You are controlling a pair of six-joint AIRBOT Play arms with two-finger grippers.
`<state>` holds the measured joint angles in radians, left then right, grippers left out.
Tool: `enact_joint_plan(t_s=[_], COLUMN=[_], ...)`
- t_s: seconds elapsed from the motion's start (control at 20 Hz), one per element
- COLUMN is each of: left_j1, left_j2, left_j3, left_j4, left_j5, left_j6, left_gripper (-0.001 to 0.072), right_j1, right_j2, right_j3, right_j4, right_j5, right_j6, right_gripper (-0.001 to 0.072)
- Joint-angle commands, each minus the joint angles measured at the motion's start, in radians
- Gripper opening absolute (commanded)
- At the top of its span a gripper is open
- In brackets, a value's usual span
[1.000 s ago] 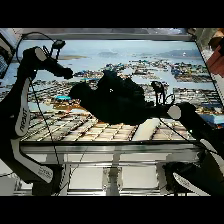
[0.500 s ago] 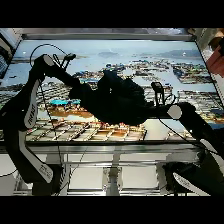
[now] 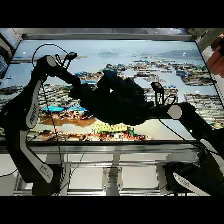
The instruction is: Fold the clothes and pants, and hang the long-sleeved shirts on hangers.
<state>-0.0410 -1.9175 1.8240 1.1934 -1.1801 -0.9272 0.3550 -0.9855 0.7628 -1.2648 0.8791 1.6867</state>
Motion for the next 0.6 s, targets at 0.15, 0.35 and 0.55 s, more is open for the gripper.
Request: enact_joint_plan(t_s=[0.15, 0.35, 0.55], left_j1=[-0.001, -0.001, -0.001], left_j2=[0.000, -0.030, -0.061], left_j3=[0.001, 0.001, 0.001], left_j4=[-0.061, -0.201, -0.111], left_j5=[-0.003, -0.049, -0.078], left_j6=[0.055, 0.124, 0.079], left_gripper=[0.0386, 0.0386, 0.0387], right_j1=[0.001, 0.001, 0.001], right_j2=[0.000, 0.000, 0.000], right_j3=[0.001, 0.001, 0.001], right_j4=[0.005, 0.007, 0.012], right_j5=[0.000, 0.000, 0.003], right_j6=[0.000, 0.000, 0.000], right_gripper=[0.0021, 0.0021, 0.0021])
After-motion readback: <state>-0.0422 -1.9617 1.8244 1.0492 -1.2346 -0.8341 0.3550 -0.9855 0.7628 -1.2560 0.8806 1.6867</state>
